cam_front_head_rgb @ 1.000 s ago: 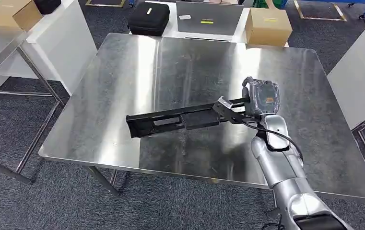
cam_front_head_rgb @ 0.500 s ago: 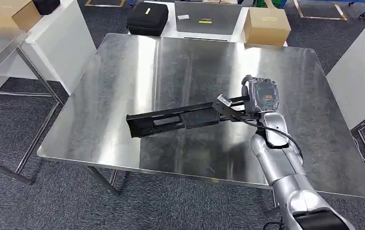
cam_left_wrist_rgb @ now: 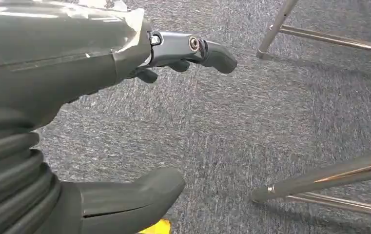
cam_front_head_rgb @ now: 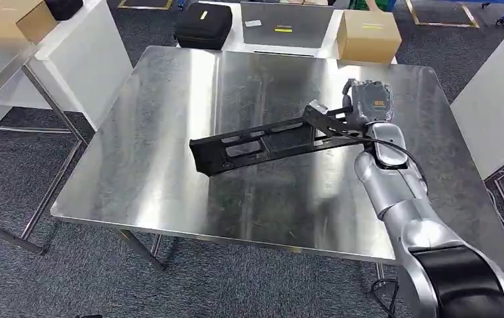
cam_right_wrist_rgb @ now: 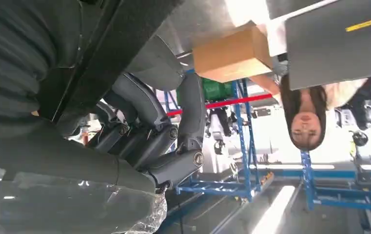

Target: Take the parts from the cabinet and place them on the table.

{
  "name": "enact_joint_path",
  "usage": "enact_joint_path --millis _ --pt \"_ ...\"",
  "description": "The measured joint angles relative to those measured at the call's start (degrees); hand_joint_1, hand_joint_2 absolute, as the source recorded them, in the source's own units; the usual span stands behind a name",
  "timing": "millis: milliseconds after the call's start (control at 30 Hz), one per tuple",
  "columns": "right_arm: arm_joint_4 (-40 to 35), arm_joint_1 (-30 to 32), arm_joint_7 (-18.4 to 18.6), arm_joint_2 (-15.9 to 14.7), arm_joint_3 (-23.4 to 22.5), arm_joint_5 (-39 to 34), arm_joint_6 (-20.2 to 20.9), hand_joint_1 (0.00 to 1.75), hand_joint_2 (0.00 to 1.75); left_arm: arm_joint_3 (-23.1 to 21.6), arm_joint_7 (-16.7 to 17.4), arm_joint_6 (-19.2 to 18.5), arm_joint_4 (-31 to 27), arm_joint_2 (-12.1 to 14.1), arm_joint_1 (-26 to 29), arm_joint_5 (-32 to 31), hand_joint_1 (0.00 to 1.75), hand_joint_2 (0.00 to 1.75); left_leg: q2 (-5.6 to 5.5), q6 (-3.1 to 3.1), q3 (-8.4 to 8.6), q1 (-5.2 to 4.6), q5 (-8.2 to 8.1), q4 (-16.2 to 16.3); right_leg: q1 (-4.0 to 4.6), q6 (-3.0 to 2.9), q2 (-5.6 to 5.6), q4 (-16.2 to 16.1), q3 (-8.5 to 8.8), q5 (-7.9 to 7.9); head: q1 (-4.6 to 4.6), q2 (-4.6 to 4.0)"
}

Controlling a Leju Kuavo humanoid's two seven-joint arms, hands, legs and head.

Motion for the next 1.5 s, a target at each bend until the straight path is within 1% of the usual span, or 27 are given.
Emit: enact_joint_path --millis 133,333,467,567,700,867,967,1033,1100,1300,1500 --pt "4.1 -2.4 0.2 -0.5 -0.3 -0.7 -0.1 1.71 1.75 -0.1 0.0 0.0 0.0 0.0 -0.3 -0.2 0.0 1.75 0.0 0.0 0.0 0.0 0.0 0.0 0.0 0.0 0.0 0.0 0.0 0.0 0.0 0.0" --pt "7.7 -5.4 1.0 -1.2 -0.8 -1.1 -0.3 1.71 1.75 -0.2 0.0 0.0 -0.3 0.0 -0.4 -0.2 0.0 1.75 0.0 0.0 0.0 0.0 0.0 0.0 0.0 0.0 0.01 0.0 -0.01 0.0 0.0 0.0" --pt "9.1 -7.1 1.4 -1.4 -0.9 -0.5 -0.6 1.71 1.75 -0.2 0.0 0.0 -0.3 0.0 -0.7 -0.2 0.0 1.75 0.0 0.0 0.0 0.0 0.0 0.0 0.0 0.0 0.01 0.0 -0.01 0.0 0.0 0.0" --pt "9.8 -8.3 1.4 -1.6 -0.9 -0.5 -1.9 1.71 1.75 -0.2 0.0 0.0 -0.3 -0.1 -0.8 -0.2 0.0 1.75 0.0 0.0 0.0 0.0 0.0 0.0 0.0 0.0 0.01 0.0 -0.01 0.0 0.0 0.0" --pt "10.5 -9.5 0.3 -1.7 -0.9 -0.5 -3.1 1.71 1.75 -0.3 0.0 0.2 -0.3 -0.2 -0.7 -0.1 0.0 1.75 0.0 0.0 -0.01 0.0 0.0 0.0 0.0 0.0 0.01 0.0 -0.01 0.0 0.0 0.0" --pt "11.0 -11.0 0.0 -1.6 -0.9 -0.3 -4.3 1.71 1.75 -0.4 0.0 0.4 -0.5 -0.2 -0.7 0.1 0.0 1.75 0.0 0.0 -0.03 0.0 0.0 0.0 0.0 0.0 0.01 0.0 -0.01 0.0 0.0 0.0" --pt "11.5 -11.8 -0.9 -1.5 -0.9 0.3 -2.0 1.71 1.75 -0.5 0.0 0.4 -0.7 -0.3 -0.7 0.5 0.0 1.75 0.0 0.0 -0.04 0.0 0.0 0.0 0.0 0.0 0.01 0.0 -0.01 0.0 0.0 0.0" --pt "11.8 -11.9 -2.3 -1.3 -0.9 0.3 0.2 1.71 1.75 -0.5 0.0 0.4 -0.9 -0.3 -0.7 0.6 0.0 1.75 0.0 0.0 -0.03 0.0 0.0 0.0 0.0 0.0 0.01 0.0 -0.01 0.0 0.02 0.0" --pt "12.3 -11.6 -2.9 -0.9 -0.8 0.4 1.3 1.71 1.75 -0.5 0.0 0.4 -1.0 -0.3 -0.7 0.7 0.0 1.75 0.0 0.0 -0.04 0.0 0.0 0.0 0.0 0.0 0.01 0.0 -0.01 0.0 0.0 0.0" --pt "13.5 -9.7 -3.8 -0.1 -0.5 0.2 1.3 1.71 1.75 -1.0 0.0 0.4 -1.4 -0.5 -0.7 0.9 0.0 1.75 -0.02 0.0 -0.03 0.02 0.0 0.0 0.01 0.0 -0.01 0.0 -0.02 0.0 0.0 0.0" --pt "14.3 -7.0 -4.7 -0.2 -0.5 -0.9 0.5 1.71 1.75 -1.8 0.0 0.3 -2.2 -0.6 -0.6 1.1 0.0 1.75 -0.01 0.0 -0.04 0.01 0.0 0.0 0.01 0.0 0.01 0.0 -0.03 0.0 0.0 0.0"
